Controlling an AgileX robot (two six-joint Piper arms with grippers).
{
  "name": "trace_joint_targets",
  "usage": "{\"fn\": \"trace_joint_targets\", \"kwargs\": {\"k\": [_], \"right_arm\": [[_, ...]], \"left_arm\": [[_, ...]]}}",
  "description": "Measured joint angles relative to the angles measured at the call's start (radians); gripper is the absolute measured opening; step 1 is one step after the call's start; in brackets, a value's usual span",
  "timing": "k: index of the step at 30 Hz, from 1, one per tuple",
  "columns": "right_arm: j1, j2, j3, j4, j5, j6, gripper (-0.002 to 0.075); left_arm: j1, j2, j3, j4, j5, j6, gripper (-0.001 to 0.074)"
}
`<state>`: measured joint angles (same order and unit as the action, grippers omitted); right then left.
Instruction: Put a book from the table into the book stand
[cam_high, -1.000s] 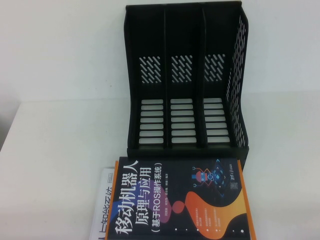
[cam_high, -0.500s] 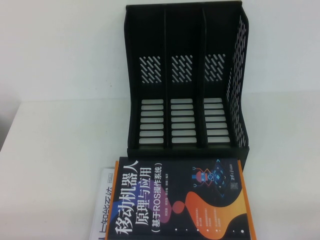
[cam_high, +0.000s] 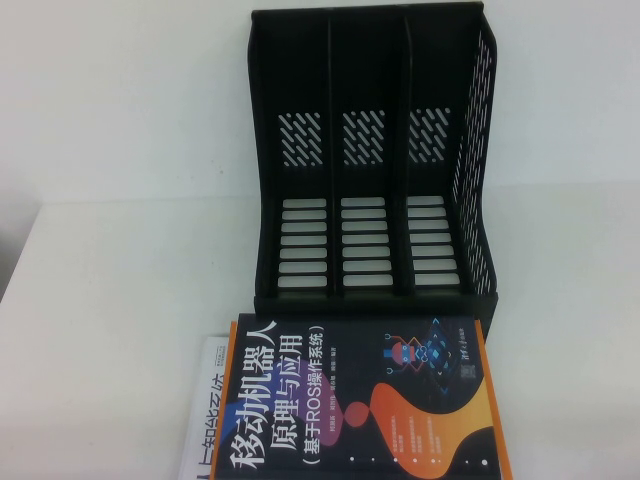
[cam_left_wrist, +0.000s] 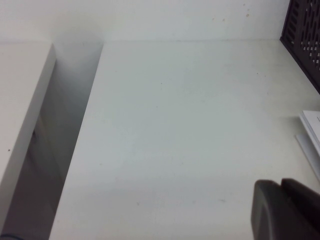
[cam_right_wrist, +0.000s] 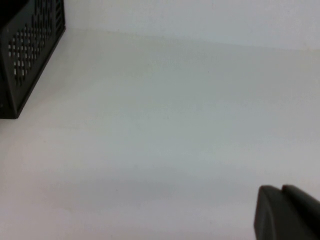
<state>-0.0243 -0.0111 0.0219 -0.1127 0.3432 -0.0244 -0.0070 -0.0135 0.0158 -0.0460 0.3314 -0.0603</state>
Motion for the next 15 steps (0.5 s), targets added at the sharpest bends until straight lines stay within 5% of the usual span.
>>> {"fn": "trace_joint_targets", "kwargs": {"k": [15], "right_arm": [[0.0,0.0,0.0,0.0,0.0,-0.002,-0.0003]], "left_arm": [[0.0,0.0,0.0,0.0,0.0,0.006,-0.0004]]}}
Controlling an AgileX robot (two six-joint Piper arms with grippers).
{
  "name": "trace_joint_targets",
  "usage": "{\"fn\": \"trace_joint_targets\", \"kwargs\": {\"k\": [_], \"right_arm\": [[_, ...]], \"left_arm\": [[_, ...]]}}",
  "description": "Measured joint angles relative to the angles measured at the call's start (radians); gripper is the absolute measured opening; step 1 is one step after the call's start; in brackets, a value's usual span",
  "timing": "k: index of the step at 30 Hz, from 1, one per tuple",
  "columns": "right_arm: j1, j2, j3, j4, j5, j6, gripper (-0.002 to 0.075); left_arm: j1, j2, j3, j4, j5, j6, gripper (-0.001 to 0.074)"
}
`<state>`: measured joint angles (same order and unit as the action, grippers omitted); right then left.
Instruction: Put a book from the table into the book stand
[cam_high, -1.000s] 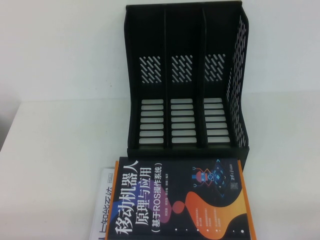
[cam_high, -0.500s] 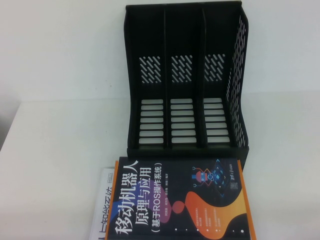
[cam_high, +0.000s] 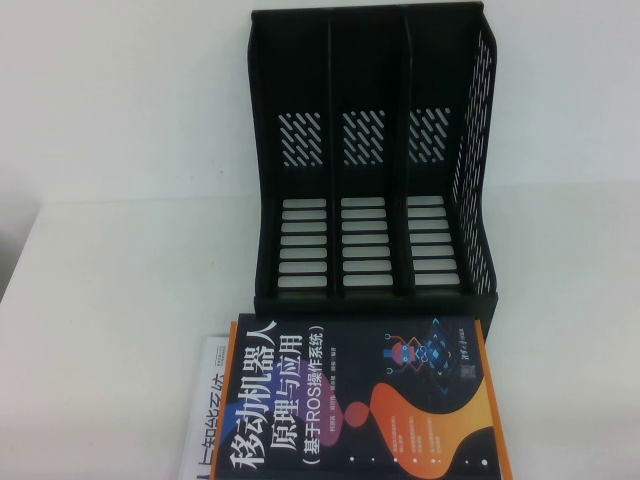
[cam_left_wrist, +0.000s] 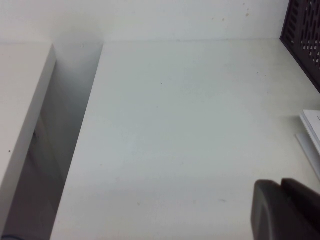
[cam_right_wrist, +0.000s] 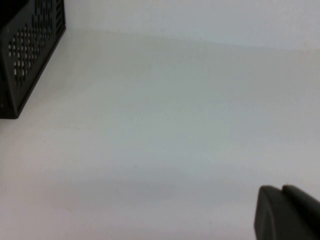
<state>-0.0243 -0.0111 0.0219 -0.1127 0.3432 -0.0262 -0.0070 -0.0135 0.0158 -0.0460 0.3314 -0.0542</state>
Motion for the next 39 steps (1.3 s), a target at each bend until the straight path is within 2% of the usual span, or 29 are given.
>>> {"fn": "trace_joint_targets", "kwargs": {"k": [17,25,30,39], "right_arm": [[0.0,0.0,0.0,-0.002,0.0,-0.001,-0.0003],[0.0,0.0,0.005,-0.006,-0.105,-0.001,-0.0003],[0.0,0.0,0.005,-0.006,-0.28,-0.001,-0.0003],[0.0,0.0,0.005,-0.008,-0.63,-0.001,-0.0003]], "left_arm": [[0.0,0.0,0.0,0.0,0.0,0.003,-0.0004],[0.0,0.0,0.006,-0.002,-0.076,0.004,-0.0004],[0.0,0.0,0.006,-0.002,-0.224,0.004,-0.0004],[0.0,0.0,0.006,0.024,-0.658,0.004,-0.0004]]}}
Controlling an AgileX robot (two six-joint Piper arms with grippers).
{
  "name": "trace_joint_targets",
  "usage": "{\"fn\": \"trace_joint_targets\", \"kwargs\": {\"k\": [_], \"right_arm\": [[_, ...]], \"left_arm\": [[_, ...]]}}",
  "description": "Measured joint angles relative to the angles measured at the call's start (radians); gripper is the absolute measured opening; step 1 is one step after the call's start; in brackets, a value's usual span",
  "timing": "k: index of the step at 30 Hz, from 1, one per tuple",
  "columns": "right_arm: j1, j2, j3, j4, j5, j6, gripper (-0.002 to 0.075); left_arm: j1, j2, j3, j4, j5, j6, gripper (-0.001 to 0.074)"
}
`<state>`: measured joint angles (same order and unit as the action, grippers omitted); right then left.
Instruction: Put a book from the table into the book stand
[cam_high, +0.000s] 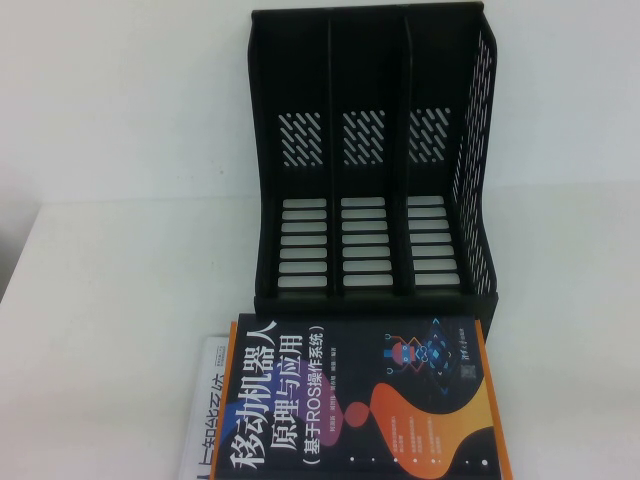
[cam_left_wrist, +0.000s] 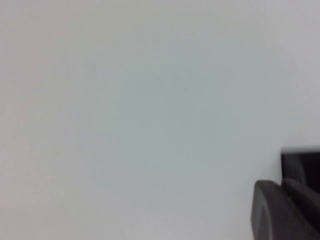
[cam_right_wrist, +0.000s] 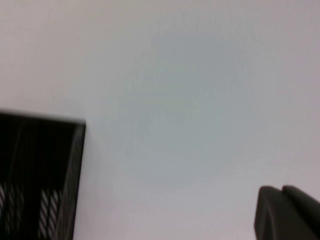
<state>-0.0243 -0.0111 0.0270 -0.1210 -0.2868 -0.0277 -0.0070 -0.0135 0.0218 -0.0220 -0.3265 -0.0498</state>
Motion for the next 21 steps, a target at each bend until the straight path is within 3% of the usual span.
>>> {"fn": "trace_joint_targets", "kwargs": {"k": [6,16,19,21], "right_arm": [[0.0,0.0,0.0,0.0,-0.125,0.074,-0.0003],[0.0,0.0,0.0,0.054,-0.218,0.085,-0.0003],[0.0,-0.002,-0.003,0.104,-0.24,0.083,-0.0003],[0.0,-0.002,-0.032,0.109,-0.145,0.083,-0.0003]], "left_arm": [[0.0,0.0,0.0,0.0,-0.193,0.002,-0.0004],[0.0,0.0,0.0,-0.006,-0.308,-0.012,-0.0004],[0.0,-0.002,-0.022,-0.006,-0.237,-0.012,-0.0004],[0.0,-0.002,-0.097,-0.006,-0.082,-0.012,-0.0004]]}}
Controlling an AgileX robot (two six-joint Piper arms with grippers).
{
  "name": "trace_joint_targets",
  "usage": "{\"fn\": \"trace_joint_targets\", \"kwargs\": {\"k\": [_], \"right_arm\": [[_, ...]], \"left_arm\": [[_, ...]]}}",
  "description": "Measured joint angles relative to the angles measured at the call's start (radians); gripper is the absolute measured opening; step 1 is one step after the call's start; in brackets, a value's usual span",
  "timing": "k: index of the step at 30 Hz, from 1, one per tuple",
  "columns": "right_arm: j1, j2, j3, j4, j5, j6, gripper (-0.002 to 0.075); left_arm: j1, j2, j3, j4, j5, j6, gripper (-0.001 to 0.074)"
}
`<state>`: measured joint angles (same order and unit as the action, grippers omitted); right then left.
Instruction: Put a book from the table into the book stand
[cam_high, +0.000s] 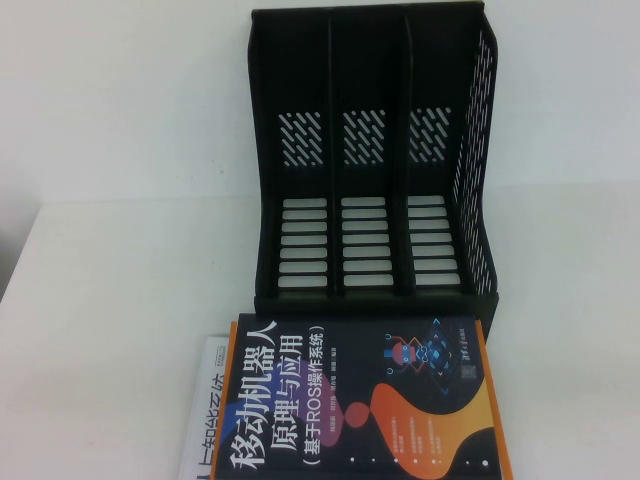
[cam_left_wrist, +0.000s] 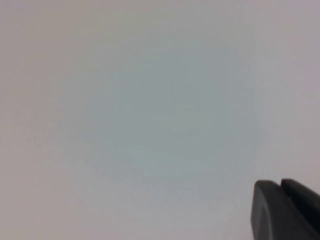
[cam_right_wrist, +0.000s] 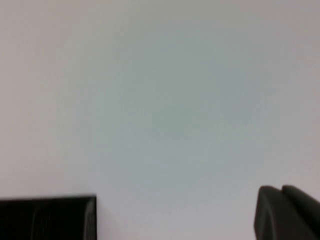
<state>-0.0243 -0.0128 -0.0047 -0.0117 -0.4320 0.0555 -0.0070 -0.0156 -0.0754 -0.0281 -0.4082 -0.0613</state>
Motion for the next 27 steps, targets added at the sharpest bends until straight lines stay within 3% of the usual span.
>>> {"fn": "trace_joint_targets", "kwargs": {"k": [3,7,12,17,22,27], "right_arm": [[0.0,0.0,-0.113,-0.034,0.24,0.0,-0.0003],[0.0,0.014,-0.293,-0.055,0.56,0.0,-0.0002],[0.0,0.125,-0.47,-0.036,0.913,0.0,-0.0001],[0.0,0.234,-0.516,0.179,1.055,-0.034,-0.0001],[0.0,0.385,-0.489,0.542,1.095,-0.375,-0.0001],[0.0,0.611,-0.486,0.884,1.163,-0.758,-0.0001]], "left_arm": [[0.0,0.0,-0.152,0.0,0.261,0.0,-0.0004],[0.0,0.026,-0.334,0.0,0.473,0.0,-0.0004],[0.0,0.085,-0.397,-0.026,0.532,-0.016,-0.0004],[0.0,0.166,-0.377,-0.099,0.579,-0.023,-0.0004],[0.0,0.35,-0.377,-0.194,0.78,-0.011,-0.0004],[0.0,0.563,-0.377,-0.244,0.838,0.01,-0.0004]]}}
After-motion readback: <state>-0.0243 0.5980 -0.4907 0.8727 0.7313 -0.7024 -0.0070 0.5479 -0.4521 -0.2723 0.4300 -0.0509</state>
